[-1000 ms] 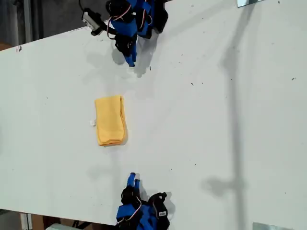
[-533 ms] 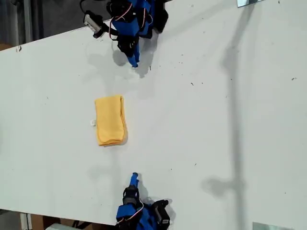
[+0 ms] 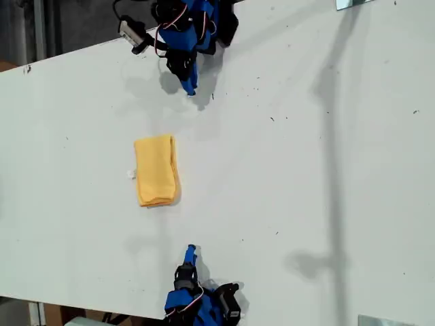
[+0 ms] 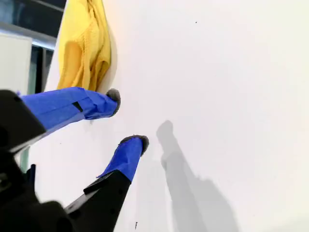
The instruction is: Grasp corners of a square towel and fold twice.
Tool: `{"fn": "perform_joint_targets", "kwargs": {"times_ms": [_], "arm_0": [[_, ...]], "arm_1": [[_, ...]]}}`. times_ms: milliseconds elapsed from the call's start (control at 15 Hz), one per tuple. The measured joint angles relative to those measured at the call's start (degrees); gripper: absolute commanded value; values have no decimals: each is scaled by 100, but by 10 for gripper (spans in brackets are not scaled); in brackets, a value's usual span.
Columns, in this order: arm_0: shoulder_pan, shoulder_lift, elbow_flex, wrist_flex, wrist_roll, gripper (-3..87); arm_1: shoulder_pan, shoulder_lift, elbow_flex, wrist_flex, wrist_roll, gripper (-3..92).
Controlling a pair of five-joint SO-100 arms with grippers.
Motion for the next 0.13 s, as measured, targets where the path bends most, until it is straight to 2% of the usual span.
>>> {"fn": "perform_joint_targets", "kwargs": {"times_ms": [133], "arm_0": [[0,0,0,0,0,123]], "arm_1": [[0,0,0,0,0,102]]}}
